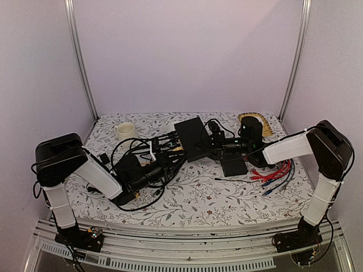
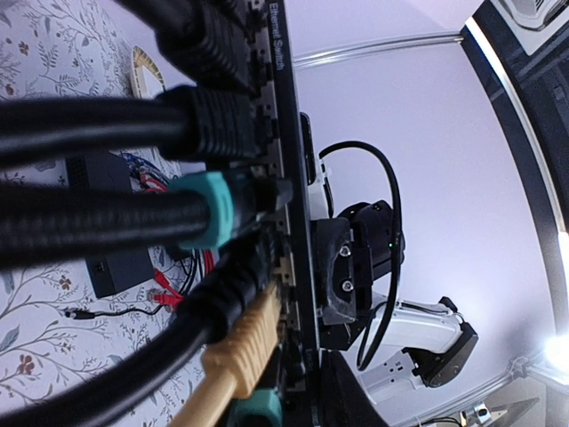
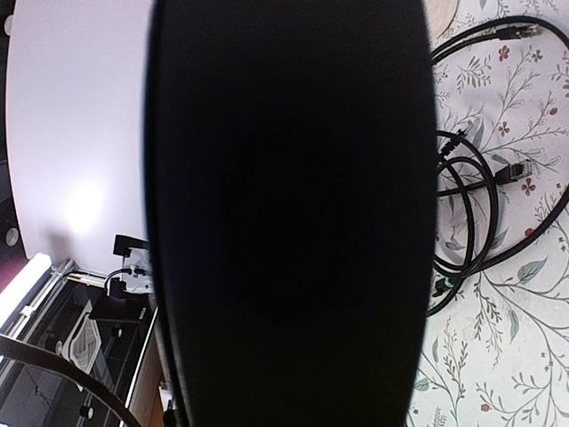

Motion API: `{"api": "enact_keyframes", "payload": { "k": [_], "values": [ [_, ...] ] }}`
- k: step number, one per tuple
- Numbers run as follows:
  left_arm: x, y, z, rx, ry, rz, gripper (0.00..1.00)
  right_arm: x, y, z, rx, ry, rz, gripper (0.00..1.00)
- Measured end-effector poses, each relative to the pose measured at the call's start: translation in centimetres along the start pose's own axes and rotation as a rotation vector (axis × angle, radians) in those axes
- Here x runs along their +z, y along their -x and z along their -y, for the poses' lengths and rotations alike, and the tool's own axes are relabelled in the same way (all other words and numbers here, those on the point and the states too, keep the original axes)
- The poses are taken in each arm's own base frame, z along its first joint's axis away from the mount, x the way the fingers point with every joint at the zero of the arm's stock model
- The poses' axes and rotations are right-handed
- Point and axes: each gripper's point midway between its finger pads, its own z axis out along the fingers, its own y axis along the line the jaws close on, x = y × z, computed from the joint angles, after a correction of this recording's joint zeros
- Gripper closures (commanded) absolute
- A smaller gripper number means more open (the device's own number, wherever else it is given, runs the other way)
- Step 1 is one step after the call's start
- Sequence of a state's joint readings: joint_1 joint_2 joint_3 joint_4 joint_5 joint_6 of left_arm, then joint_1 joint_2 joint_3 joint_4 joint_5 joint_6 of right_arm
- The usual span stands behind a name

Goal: Pull the plug from the switch port

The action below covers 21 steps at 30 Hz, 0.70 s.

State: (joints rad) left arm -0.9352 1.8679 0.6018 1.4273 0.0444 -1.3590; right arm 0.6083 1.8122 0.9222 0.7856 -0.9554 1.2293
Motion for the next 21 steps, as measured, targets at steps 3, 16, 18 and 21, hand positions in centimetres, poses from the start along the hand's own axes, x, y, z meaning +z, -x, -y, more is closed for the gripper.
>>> {"api": "enact_keyframes", "payload": {
  "k": [3,16,18,21],
  "values": [
    [-0.3,0.0,-0.1,0.001,0.0,0.0,0.84,-0.1,-0.1,0.0,-0.002,0.004,-0.009,0.62],
    [-1.0,-0.1,-0.4,0.005,0.005,-0.009,0.86,-1.4,0.1,0.0,0.001,0.019,-0.046,0.58],
    [-1.1,-0.1,-0.3,0.007,0.003,-0.017,0.86,-1.6,0.1,-0.1,-0.001,0.023,-0.054,0.58],
    [-1.1,-0.1,-0.1,0.008,0.002,-0.035,0.86,-1.9,0.3,-0.3,-0.005,0.032,-0.067,0.58]
  ]
}}
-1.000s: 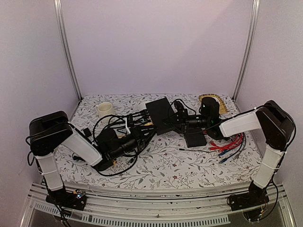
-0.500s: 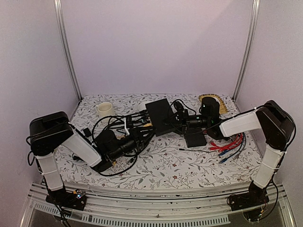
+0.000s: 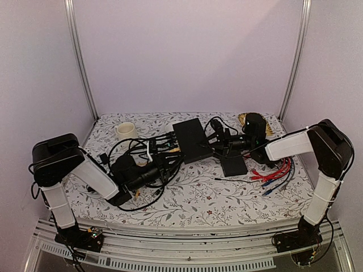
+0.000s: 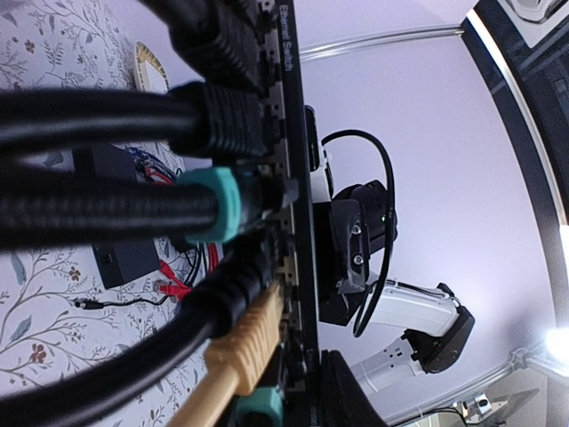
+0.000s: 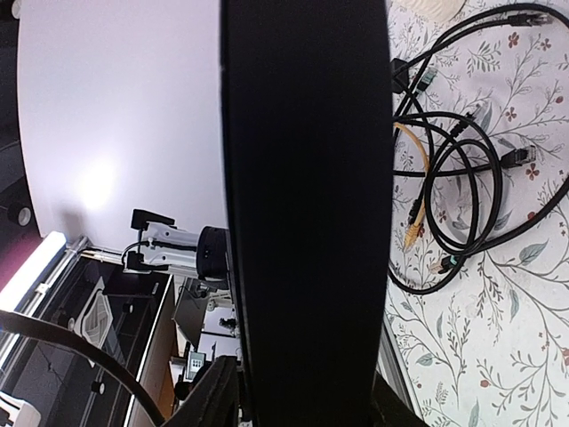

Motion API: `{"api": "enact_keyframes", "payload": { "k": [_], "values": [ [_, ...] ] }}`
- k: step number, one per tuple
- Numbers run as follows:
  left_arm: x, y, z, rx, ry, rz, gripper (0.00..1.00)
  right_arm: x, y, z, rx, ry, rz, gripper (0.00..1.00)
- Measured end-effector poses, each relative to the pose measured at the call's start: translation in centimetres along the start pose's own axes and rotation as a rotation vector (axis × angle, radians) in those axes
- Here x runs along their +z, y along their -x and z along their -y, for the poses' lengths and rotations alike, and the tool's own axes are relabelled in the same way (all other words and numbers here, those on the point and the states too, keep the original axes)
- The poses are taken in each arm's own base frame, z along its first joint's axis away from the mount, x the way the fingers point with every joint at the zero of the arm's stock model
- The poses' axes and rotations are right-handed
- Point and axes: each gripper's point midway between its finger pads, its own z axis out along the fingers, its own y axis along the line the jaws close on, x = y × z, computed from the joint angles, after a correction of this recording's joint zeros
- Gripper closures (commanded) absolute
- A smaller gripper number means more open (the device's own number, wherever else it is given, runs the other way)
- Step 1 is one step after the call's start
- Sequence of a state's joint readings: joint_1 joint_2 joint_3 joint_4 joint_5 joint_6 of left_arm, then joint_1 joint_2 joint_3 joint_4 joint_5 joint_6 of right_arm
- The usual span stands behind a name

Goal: Pull the plug from the switch port

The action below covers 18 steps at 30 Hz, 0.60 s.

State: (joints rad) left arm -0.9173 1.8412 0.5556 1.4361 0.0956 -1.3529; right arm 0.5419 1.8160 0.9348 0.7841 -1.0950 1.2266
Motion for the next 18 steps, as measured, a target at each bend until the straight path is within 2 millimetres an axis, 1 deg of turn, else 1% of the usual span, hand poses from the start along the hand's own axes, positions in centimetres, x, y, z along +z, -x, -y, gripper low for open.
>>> {"api": "enact_keyframes", "payload": {
  "k": [5,10,14,18],
  "values": [
    [0.0,-0.1,0.1,0.003,-0.006,-0.028,0.86,-0.1,0.0,-0.2,-0.008,0.008,-0.03,0.58],
    [0.0,-0.8,0.1,0.009,0.004,-0.074,0.87,-0.2,-0.1,0.1,-0.008,0.011,-0.053,0.57],
    [0.0,-1.2,-0.1,0.013,0.019,-0.107,0.87,-0.3,0.3,0.4,-0.006,0.007,-0.052,0.57],
    [-0.1,-1.7,0.1,0.015,0.022,-0.14,0.87,-0.4,0.8,0.3,-0.012,0.012,-0.057,0.58]
  ]
}}
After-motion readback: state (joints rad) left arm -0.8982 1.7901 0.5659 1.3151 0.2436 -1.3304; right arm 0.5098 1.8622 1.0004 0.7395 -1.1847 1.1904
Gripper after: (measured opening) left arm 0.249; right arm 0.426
